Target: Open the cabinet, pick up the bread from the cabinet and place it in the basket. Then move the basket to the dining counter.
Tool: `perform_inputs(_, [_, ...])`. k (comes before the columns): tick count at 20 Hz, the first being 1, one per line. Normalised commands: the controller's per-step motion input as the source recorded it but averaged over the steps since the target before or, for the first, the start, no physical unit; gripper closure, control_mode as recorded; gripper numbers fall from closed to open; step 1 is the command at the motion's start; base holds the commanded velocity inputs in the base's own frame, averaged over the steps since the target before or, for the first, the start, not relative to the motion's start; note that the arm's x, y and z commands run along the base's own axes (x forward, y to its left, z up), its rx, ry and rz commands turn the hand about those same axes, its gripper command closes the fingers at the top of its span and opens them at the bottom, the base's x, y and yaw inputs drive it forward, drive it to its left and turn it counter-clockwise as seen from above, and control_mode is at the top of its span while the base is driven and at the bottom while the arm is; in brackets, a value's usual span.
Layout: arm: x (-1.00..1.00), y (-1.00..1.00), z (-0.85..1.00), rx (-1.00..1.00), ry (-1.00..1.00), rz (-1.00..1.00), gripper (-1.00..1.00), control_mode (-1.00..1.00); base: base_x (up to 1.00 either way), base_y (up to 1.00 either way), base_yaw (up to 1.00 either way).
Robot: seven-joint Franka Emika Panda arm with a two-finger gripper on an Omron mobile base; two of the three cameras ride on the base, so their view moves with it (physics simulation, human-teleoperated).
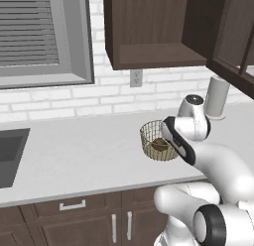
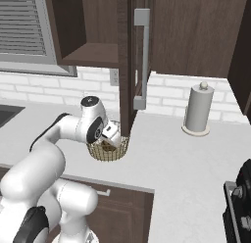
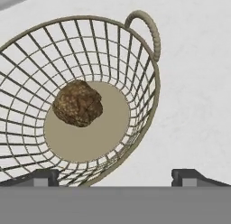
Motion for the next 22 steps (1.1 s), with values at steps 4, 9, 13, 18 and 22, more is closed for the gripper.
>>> perform_inputs(4, [-0.01,-0.11,0.00,0.33,0.01,-0.03,-1.00,-1.00,0.00,0.00,0.00])
perform_inputs(9, [0.00,-0.01,-0.12,0.21,0.04,0.00,-1.00,-1.00,0.00,0.00,0.00])
perform_inputs(13, [0.07,0.00,-0.16,0.07,0.01,0.00,-1.00,-1.00,0.00,0.00,0.00])
perform_inputs(18, [0.17,0.00,-0.07,0.00,0.00,0.00,-1.00,-1.00,0.00,0.00,0.00])
perform_inputs(22, [0.14,0.00,-0.23,0.00,0.04,0.00,-1.00,-1.00,0.00,0.00,0.00])
